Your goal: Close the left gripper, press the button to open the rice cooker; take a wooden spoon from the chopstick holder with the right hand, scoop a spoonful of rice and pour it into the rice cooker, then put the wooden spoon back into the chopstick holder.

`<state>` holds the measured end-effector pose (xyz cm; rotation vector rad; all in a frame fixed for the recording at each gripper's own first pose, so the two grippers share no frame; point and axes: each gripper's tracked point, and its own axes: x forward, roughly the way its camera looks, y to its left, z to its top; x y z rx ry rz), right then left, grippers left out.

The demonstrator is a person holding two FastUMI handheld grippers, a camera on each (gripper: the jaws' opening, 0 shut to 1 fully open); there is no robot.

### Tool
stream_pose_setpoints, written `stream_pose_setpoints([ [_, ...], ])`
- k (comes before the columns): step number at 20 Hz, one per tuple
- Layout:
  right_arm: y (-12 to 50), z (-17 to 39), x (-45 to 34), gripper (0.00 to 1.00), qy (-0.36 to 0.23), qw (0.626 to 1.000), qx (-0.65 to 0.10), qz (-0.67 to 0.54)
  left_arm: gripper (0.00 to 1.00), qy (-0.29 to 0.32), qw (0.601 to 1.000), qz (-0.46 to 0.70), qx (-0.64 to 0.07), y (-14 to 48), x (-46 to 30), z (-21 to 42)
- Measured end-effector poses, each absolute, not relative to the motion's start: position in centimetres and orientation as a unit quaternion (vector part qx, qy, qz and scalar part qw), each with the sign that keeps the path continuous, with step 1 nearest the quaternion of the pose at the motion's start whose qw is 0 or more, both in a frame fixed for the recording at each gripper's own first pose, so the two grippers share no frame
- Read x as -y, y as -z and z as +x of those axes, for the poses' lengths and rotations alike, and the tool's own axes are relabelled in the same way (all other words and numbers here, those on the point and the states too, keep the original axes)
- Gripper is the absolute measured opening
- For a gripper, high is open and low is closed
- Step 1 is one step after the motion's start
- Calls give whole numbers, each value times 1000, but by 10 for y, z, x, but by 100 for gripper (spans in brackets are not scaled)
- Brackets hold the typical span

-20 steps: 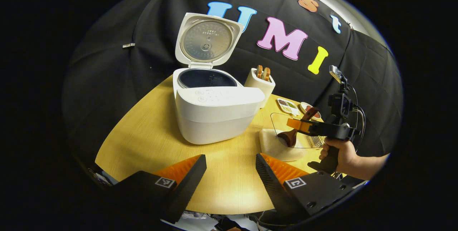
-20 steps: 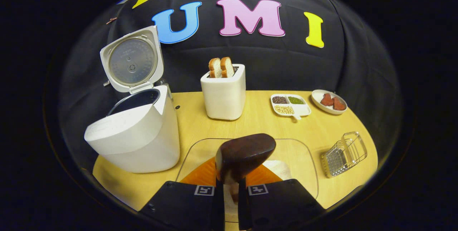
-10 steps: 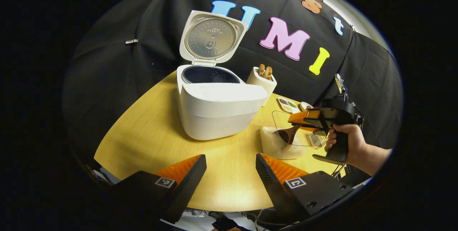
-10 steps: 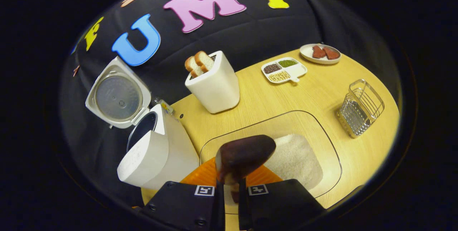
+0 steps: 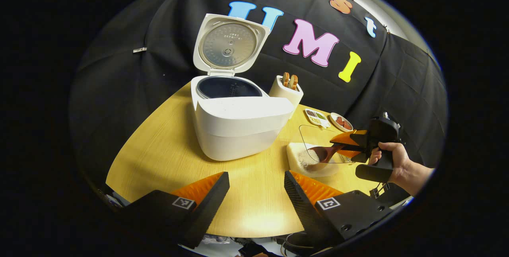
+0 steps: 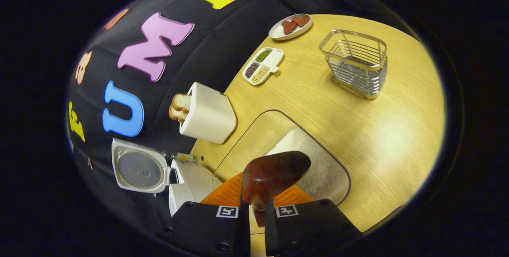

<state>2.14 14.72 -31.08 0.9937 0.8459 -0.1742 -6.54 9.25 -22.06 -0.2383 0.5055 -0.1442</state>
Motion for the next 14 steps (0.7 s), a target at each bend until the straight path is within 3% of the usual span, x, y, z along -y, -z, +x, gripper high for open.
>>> stream_pose_setpoints([
  [7,274,35,-120,19,86,790,-357,490,96,91,960,-103,-246,215,-81,-61],
  [14,222,62,-128,19,57,783,-336,521,96,74,966,-97,-228,204,-89,-52],
])
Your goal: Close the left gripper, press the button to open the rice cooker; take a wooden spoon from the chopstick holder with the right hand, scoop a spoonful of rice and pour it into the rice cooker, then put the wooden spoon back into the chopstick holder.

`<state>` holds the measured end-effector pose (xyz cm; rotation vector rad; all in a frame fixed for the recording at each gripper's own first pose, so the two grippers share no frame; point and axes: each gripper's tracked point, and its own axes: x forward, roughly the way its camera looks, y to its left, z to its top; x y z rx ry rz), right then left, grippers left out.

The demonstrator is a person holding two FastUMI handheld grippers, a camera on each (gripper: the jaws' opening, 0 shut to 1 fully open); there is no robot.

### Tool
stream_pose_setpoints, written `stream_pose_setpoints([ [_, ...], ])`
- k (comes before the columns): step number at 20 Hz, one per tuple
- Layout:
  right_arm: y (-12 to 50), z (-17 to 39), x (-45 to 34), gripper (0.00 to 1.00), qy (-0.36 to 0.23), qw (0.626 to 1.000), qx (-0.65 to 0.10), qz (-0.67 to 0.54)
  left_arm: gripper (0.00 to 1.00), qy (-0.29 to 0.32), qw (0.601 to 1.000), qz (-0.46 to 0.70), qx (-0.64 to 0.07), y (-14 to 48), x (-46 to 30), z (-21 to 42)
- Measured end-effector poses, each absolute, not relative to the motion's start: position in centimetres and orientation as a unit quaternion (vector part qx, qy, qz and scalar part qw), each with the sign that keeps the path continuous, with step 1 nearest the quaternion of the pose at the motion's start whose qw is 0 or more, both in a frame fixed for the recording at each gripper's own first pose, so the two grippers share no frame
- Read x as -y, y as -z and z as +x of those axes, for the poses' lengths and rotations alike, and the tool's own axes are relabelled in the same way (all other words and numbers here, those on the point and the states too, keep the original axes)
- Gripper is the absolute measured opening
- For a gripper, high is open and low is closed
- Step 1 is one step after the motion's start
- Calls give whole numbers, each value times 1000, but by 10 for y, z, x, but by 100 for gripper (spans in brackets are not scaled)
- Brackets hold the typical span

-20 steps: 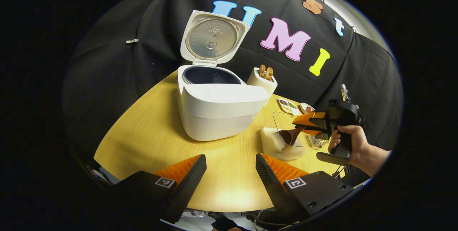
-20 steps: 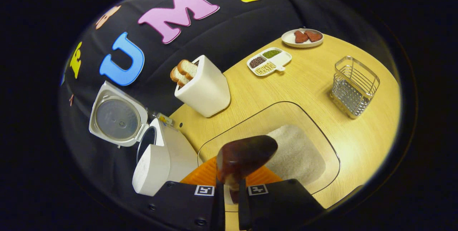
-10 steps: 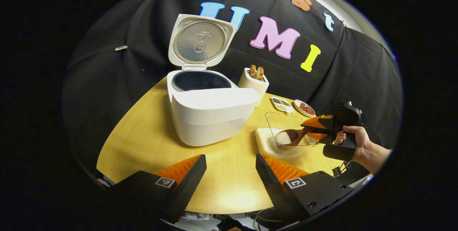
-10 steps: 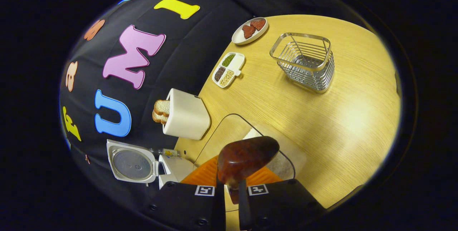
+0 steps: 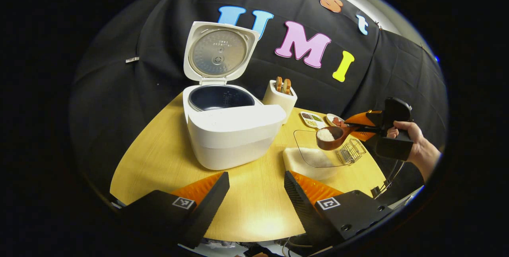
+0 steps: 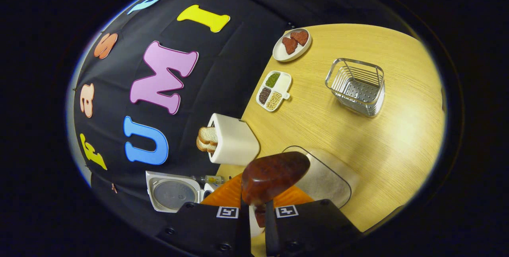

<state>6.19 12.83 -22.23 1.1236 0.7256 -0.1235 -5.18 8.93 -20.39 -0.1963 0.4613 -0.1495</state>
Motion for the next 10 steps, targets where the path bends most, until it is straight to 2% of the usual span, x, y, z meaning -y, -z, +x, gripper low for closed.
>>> stream_pose_setpoints([
  [4,188,82,-149,19,26,777,-325,539,96,58,969,-109,-214,193,-95,-49],
  [10,135,110,-206,19,-24,746,-322,583,96,40,970,-121,-208,191,-105,-51],
])
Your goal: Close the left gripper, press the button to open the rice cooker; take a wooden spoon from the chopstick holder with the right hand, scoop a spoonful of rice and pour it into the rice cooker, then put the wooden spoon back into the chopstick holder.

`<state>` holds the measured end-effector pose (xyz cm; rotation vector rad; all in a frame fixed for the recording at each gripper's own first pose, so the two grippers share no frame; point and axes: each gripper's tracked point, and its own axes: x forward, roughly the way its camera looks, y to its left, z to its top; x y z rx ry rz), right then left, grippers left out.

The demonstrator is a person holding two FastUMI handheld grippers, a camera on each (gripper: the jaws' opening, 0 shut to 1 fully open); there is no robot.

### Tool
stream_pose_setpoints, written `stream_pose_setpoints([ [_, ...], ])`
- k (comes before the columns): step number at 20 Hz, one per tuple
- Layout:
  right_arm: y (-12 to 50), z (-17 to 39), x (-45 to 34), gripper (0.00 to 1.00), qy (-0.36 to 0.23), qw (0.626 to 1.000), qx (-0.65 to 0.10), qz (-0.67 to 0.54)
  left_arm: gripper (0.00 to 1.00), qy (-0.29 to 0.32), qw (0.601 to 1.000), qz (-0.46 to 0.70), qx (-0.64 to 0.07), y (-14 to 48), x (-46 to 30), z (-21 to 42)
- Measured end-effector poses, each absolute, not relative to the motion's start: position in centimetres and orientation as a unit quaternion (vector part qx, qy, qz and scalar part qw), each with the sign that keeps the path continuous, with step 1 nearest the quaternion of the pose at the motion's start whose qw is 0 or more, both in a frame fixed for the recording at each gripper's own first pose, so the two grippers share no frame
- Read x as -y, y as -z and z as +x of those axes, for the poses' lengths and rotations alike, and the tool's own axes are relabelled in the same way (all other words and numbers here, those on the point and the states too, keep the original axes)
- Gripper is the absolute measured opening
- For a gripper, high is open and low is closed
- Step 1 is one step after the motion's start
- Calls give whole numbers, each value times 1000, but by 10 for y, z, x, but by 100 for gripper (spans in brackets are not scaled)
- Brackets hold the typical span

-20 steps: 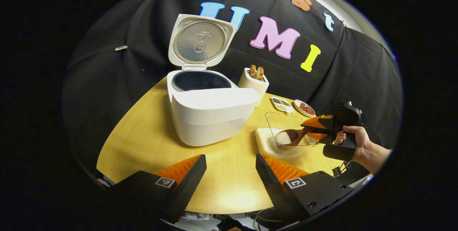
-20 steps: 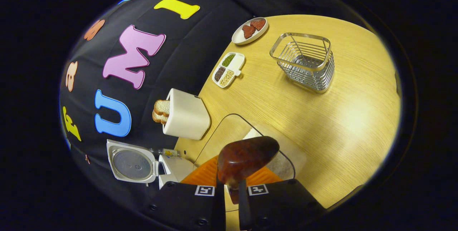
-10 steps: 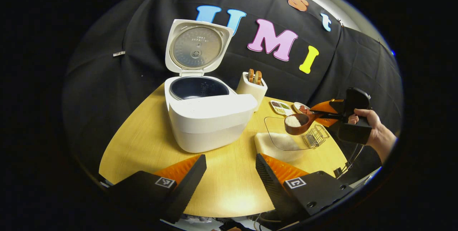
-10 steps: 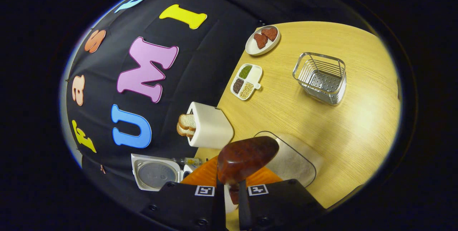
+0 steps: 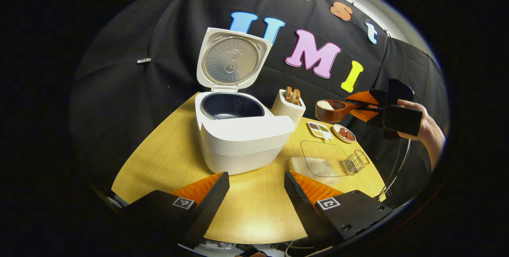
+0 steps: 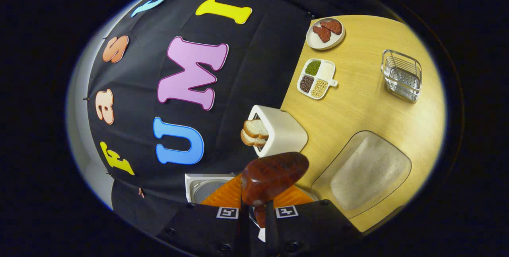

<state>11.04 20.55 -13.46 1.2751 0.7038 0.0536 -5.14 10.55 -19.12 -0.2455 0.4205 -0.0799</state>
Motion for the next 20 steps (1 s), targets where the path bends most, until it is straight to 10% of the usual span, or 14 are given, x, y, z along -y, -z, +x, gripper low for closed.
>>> stream_pose_setpoints([
  [13,105,141,-352,19,-110,736,-348,571,96,-6,973,-148,-176,182,-158,-59],
  [20,122,147,-401,19,-142,789,-346,488,96,-25,973,-155,-171,183,-178,-68],
])
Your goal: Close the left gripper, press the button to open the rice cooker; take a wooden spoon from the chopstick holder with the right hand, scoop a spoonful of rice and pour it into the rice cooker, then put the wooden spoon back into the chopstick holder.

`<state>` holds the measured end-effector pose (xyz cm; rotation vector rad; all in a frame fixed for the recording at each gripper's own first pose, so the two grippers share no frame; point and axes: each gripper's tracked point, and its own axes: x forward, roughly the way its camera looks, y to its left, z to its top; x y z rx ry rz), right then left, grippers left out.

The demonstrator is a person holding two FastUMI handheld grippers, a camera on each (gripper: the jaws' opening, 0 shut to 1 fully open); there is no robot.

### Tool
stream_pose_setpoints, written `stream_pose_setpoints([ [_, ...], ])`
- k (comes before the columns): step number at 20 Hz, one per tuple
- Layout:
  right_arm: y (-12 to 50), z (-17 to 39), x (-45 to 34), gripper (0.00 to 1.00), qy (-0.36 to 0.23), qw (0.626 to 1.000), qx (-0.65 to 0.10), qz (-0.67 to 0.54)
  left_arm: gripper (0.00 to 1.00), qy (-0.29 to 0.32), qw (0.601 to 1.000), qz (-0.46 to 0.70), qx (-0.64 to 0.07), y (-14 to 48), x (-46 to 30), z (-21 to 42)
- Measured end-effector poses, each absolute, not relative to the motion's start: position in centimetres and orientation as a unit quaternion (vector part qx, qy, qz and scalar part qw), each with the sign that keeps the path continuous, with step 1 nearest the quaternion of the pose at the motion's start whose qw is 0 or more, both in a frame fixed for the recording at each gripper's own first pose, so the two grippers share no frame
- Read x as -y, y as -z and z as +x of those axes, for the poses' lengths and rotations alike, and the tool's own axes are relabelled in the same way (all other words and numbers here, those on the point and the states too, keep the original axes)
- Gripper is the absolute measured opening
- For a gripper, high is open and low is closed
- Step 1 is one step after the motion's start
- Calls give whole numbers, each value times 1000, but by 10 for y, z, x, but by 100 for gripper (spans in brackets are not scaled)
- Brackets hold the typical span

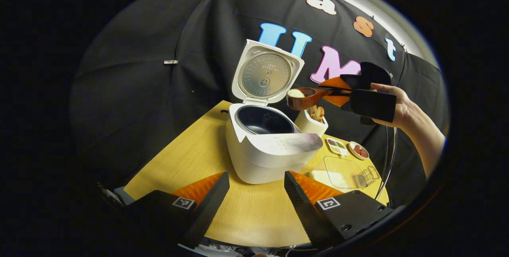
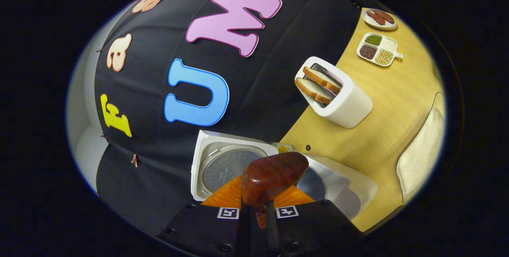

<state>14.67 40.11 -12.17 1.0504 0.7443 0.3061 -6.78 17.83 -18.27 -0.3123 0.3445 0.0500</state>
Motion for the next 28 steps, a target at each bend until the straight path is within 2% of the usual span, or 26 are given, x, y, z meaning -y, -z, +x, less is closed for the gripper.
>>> stream_pose_setpoints([
  [5,128,158,-422,18,-155,834,-310,429,96,-25,973,-148,-173,183,-180,-68],
  [11,139,162,-442,18,-193,896,-272,293,96,-30,974,-147,-172,179,-182,-67],
  [22,150,173,-475,19,-227,922,-241,203,96,-24,974,-136,-181,180,-181,-67],
  [28,150,170,-486,18,-252,942,-198,102,95,-18,977,-120,-176,175,-183,-66],
])
